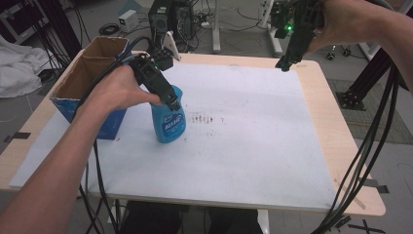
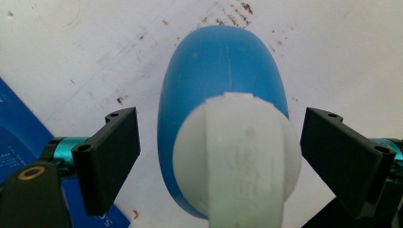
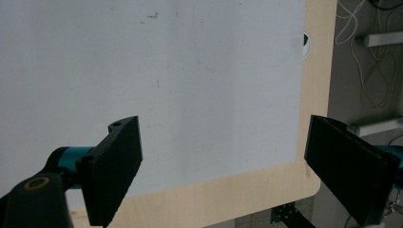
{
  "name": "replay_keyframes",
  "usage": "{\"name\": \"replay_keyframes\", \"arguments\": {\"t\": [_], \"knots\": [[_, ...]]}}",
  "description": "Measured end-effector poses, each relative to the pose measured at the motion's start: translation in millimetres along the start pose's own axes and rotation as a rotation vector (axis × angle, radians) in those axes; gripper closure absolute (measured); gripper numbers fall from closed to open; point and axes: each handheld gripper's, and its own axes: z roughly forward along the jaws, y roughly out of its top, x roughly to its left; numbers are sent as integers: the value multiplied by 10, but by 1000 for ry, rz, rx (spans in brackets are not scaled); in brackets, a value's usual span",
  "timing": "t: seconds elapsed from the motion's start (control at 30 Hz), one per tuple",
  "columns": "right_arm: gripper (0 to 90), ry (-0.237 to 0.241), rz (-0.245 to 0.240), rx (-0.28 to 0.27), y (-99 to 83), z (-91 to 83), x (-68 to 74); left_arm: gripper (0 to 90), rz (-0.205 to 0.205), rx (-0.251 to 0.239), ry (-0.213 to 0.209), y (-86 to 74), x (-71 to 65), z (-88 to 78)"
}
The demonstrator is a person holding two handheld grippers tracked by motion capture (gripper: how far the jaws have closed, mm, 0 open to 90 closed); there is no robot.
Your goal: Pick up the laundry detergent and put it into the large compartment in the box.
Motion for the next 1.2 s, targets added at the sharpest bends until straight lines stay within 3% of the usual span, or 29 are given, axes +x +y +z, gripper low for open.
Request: {"name": "replay_keyframes", "arguments": {"t": [0.63, 1.2], "knots": [[116, 4, 4, 7, -18, 47, 6, 253, 6, 16, 6, 46, 28, 59], [116, 4, 8, 16, -7, 64, 5, 319, 8, 18, -14, 55, 38, 63]]}}
